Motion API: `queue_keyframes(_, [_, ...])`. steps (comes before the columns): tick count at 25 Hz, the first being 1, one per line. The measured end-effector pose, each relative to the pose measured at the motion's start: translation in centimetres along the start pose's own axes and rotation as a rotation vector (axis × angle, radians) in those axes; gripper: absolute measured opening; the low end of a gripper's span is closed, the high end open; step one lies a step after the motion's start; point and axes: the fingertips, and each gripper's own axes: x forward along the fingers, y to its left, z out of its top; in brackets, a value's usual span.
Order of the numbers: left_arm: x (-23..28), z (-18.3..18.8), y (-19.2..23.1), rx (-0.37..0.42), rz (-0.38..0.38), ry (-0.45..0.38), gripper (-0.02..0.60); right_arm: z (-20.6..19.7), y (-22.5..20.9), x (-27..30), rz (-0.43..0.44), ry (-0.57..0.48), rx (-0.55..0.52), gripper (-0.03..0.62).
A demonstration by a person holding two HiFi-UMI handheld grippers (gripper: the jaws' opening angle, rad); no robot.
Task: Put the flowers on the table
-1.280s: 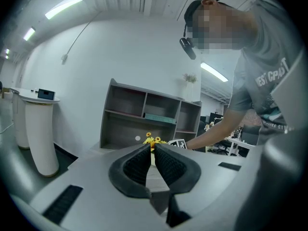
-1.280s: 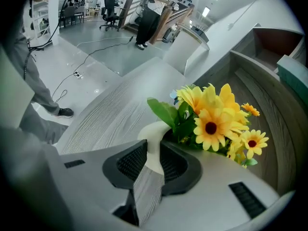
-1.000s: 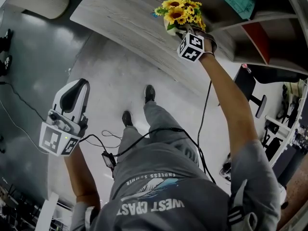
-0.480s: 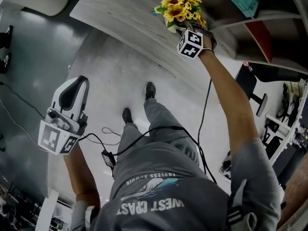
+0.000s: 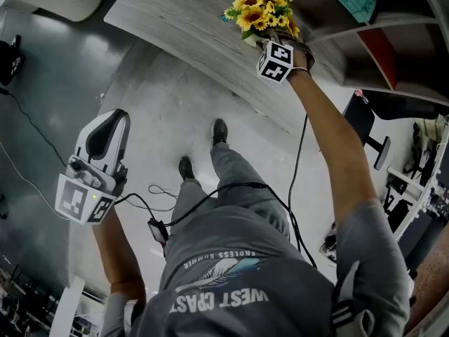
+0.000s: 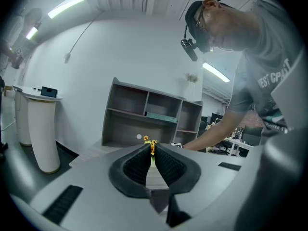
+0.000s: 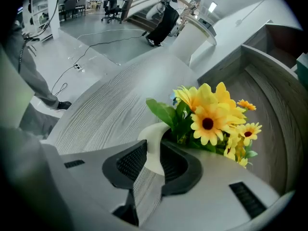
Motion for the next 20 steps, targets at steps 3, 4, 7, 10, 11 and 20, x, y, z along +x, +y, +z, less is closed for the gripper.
queue_keyframes(3, [-0.3, 0.0, 0.0, 0.001, 0.0, -0.001, 0.038, 0.0, 0.1, 0.0, 0.0, 0.008, 0.004, 0.105])
queue_keyframes(4, [-0.4, 0.0, 0.0, 0.001, -0.001, -0.001, 0.038, 0.0, 0.1, 0.0, -0.002, 0.011, 0.005, 0.103])
queue_keyframes(7, [-0.8, 0.2, 0.0, 0.005, -0.003, -0.006, 0.038, 0.3, -0.1, -0.5, -0.018, 0.012, 0.006, 0.092])
queue_keyframes(10, [-1.1, 0.5, 0.0, 0.009, -0.007, -0.011, 0.038, 0.6, -0.5, -1.1, -0.031, 0.009, 0.008, 0.086])
queue_keyframes(11, [-1.2, 0.5, 0.0, 0.011, -0.008, -0.013, 0.038, 0.6, -0.6, -1.2, -0.031, 0.01, 0.011, 0.086])
queue_keyframes(20, [-1.7, 1.5, 0.0, 0.032, -0.025, -0.034, 0.038, 1.1, -1.6, -3.7, -0.068, 0.004, 0.026, 0.078])
